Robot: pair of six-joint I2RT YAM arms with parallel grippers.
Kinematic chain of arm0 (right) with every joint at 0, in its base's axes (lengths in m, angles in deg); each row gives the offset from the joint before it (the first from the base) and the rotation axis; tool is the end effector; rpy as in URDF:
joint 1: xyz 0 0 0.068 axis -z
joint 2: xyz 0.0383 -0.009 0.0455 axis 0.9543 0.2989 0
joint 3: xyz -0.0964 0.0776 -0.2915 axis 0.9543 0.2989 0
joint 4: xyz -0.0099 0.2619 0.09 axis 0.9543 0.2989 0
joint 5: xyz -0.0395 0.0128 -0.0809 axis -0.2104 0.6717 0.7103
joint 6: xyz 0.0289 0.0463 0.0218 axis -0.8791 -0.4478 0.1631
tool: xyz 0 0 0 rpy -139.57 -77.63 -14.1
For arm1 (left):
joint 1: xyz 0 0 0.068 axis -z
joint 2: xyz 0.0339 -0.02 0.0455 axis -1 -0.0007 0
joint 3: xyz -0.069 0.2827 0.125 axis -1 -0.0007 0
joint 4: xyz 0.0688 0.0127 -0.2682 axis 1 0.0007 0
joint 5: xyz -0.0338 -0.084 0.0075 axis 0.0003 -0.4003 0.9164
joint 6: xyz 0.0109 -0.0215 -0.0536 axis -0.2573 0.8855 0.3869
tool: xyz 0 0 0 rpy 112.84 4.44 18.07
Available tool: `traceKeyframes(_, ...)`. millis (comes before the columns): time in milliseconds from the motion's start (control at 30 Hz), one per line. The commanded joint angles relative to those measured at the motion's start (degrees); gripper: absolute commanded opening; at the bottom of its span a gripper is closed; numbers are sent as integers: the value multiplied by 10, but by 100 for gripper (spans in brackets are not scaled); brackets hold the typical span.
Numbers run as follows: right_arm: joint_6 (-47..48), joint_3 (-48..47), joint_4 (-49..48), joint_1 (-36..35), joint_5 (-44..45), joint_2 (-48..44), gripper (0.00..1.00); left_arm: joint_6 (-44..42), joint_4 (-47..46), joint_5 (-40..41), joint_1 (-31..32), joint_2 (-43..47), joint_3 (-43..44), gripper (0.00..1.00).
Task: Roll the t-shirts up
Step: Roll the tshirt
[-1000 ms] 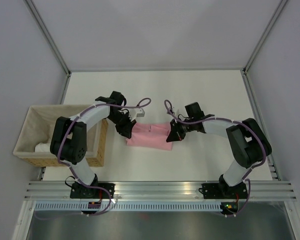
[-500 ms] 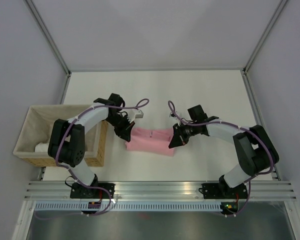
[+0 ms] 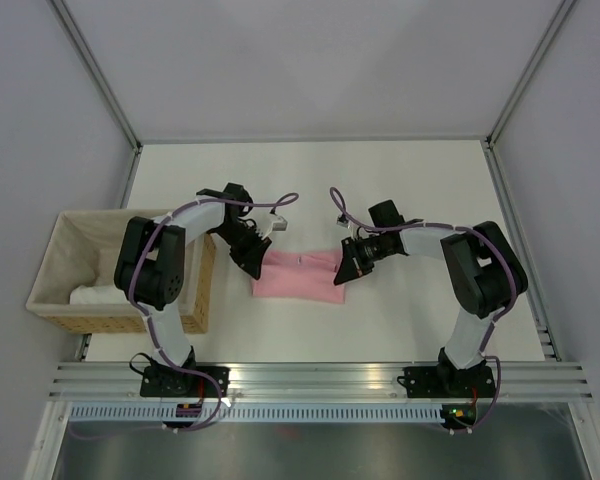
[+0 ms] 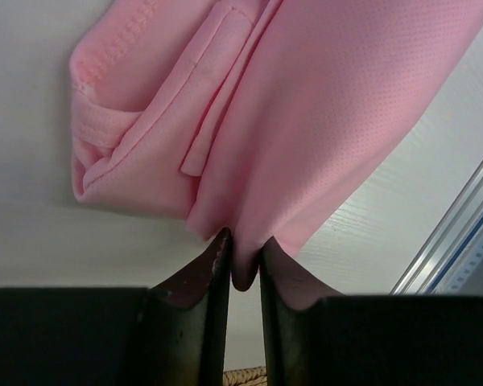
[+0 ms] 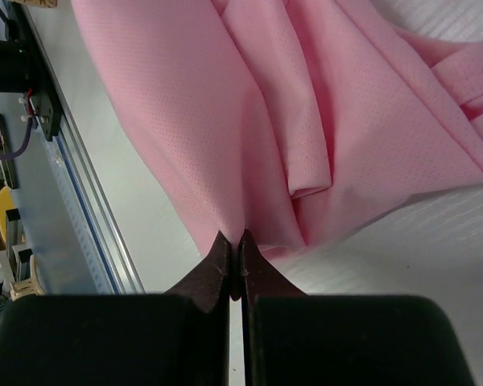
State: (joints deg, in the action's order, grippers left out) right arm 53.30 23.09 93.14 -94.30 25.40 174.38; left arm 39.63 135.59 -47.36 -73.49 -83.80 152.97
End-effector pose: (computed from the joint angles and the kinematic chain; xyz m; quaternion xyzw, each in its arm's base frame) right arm 0.3123 0.1599 0.1600 -0.2639 0.8463 0.4493 0.1106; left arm 0.3386 -0.1240 0.1911 0.4479 0.8492 -0.2743 0.0549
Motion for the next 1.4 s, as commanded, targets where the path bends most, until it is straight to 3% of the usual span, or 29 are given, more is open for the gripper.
traceKeyframes(0,3,-7,2,9,10,18,0,13,-22,45,-3,-2,15,26)
traceKeyframes(200,10,-20,11,12,19,15,2,-6,-23,45,-11,27,39,45)
traceKeyframes(367,23,-35,31,14,12,29,3,-36,-24,45,-27,32,76,46)
traceKeyframes(500,7,-42,24,18,-1,31,3,-34,-30,30,-1,71,89,45)
traceKeyframes(633,-10,-38,5,22,-12,26,4,-84,-129,77,53,162,7,46)
traceKeyframes(767,-11,-44,-6,27,-19,35,4,-187,-233,136,108,283,-132,61)
traceKeyframes(900,-26,-50,-4,29,-16,42,4,-251,-311,200,175,330,-239,68)
traceKeyframes(1100,-21,-52,-5,29,-15,40,4,-302,-397,257,213,324,-348,71)
traceKeyframes(1367,39,-80,62,31,-29,53,4,-323,-443,276,212,266,-335,72)
